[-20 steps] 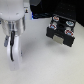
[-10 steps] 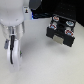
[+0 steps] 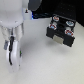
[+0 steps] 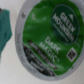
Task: Open the kcup holder, insert the kcup into the holder, and close the kcup holder
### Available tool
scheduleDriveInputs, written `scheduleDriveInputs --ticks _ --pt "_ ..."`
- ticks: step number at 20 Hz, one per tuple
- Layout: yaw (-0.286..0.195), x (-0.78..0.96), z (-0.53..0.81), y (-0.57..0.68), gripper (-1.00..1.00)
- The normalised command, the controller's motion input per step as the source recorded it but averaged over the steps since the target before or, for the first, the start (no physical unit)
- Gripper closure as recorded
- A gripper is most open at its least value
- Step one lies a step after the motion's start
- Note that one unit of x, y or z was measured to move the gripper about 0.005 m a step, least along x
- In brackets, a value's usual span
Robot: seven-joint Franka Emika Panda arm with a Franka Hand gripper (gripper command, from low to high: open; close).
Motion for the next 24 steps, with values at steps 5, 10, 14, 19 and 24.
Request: scheduleDriveInputs --ticks 5,10,14,19,24 --pt "-0.071 -0.02 0.28 0.13 1.0" --pt "-0.053 0.0 0.69 0.39 1.0" --pt "-0.022 -0.01 0.72 0.46 1.0" --pt "-0.001 -0.02 0.65 0.57 1.0" --pt "0.0 0.0 0.57 0.65 1.0"
